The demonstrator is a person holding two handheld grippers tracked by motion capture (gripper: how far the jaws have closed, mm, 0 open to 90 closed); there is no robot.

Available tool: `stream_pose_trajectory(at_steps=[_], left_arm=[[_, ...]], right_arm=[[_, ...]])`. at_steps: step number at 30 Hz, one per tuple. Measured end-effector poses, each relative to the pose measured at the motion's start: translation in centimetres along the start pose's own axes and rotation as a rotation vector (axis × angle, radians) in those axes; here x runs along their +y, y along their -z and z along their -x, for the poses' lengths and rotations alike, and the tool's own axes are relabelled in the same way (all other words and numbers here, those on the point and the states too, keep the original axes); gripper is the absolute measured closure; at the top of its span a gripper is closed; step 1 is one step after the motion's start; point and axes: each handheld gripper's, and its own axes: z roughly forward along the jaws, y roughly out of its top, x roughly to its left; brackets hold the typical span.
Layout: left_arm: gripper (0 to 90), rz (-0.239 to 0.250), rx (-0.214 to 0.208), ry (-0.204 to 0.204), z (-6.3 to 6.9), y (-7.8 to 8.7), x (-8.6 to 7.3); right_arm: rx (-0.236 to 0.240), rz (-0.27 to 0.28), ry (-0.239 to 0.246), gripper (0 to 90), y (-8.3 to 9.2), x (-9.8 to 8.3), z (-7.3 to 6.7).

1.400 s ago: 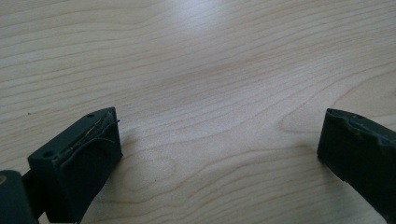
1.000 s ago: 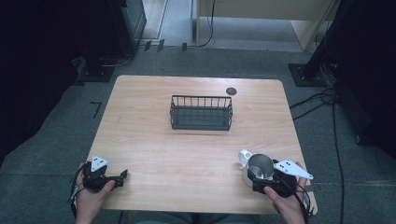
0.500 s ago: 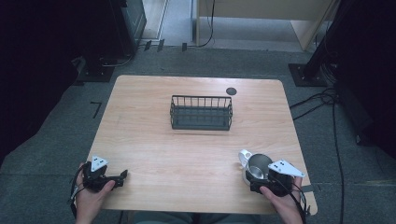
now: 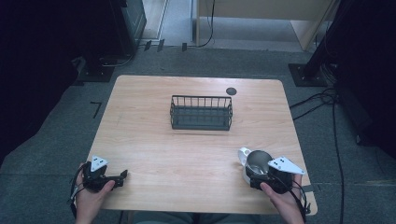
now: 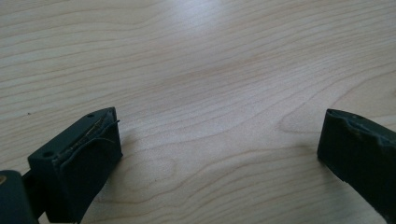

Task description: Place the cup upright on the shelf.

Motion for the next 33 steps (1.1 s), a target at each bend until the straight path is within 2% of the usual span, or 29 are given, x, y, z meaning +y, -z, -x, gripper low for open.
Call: stream_pose_trajectory(at_steps=[3,8,12,14,18,24,25,33], left_arm=[[0.0,0.002,-0.002,0.002,0.0,0.0,0.0],[0.0,0.003,-0.004,0.002,0.0,0.0,0.0],[0.0,0.002,-0.004,0.001,0.0,0.0,0.0],[0.0,0.003,-0.005,0.002,0.0,0.0,0.0],[0.0,0.001,-0.003,0.001,0.0,0.0,0.0],[0.0,0.004,-0.006,0.002,0.0,0.0,0.0],[0.0,0.004,-0.006,0.002,0.0,0.0,0.0],[0.0,0.003,-0.006,0.002,0.0,0.0,0.0]], right_arm=[[0.033,0.002,0.041,6.5,-0.7,0.8,-0.6],[0.065,0.002,0.06,6.6,-1.5,1.5,-1.3],[0.127,0.001,0.102,6.6,-3.0,2.3,-2.1],[0.136,-0.003,0.108,6.6,-3.3,2.4,-2.2],[0.172,0.0,0.151,6.6,-4.5,3.5,-3.0],[0.219,0.014,0.196,6.6,-5.3,5.1,-3.4],[0.239,0.016,0.212,6.6,-5.8,5.6,-3.5],[0.291,0.028,0.233,6.6,-7.3,6.2,-3.5]])
